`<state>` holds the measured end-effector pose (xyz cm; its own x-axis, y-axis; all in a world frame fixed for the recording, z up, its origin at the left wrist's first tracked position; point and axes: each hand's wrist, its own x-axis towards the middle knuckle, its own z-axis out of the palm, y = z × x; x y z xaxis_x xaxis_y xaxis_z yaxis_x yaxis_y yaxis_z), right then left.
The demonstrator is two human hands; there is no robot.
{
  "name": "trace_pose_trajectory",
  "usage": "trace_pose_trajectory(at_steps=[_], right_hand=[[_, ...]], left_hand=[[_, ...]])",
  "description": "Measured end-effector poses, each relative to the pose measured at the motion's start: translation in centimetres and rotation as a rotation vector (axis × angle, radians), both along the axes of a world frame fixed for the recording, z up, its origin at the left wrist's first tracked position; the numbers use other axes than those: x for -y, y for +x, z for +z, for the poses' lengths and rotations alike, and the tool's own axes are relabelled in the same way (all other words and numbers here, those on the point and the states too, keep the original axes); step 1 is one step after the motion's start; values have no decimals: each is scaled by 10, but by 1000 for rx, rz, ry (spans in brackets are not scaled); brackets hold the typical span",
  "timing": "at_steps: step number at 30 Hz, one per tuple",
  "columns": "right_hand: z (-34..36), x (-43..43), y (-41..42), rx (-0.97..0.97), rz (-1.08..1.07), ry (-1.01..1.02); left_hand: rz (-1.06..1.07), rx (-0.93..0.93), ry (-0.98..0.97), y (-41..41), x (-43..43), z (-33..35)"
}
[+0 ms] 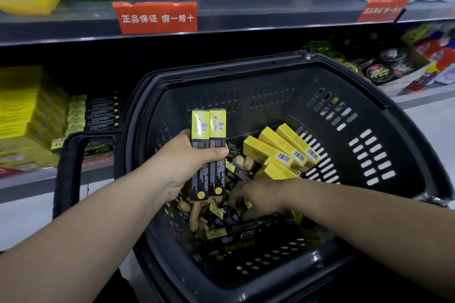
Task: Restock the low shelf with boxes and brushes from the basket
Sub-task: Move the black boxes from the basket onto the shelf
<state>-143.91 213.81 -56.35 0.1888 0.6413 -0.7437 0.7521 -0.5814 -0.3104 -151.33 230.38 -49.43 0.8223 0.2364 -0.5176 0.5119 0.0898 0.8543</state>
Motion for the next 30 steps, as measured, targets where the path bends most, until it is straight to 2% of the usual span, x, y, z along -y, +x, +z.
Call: trace_pose_trajectory(at_steps=[2,6,8,11,13,17,24,27,29,30], right_hand=[[-7,-3,-14,-45,85,-3],[-21,-7,-32,-9,242,-170],[-17,-10,-23,-16,204,-124],[-6,-9,2,-44,-16,-2],[-5,-4,10,-41,-60,13],[-19,2,-13,-118,100,-143],[-25,-7,-25,-102,253,-140],[-18,-6,-12,-91,134,-131],[-6,-6,6,-119,-186,-25],[2,-6,14,-236,-439,42]], left_hand=[[11,-5,-14,0,1,1],[7,-24,-45,2,4,2],[21,-21,-73,3,5,1],[50,-10,-72,4,4,0],[68,-8,-58,5,1,-1],[84,-9,-40,5,-1,-2],[71,-6,-44,5,2,-3],[79,-4,-43,6,1,-2],[101,-10,-35,6,-1,-2],[112,-12,-37,6,-2,-1]])
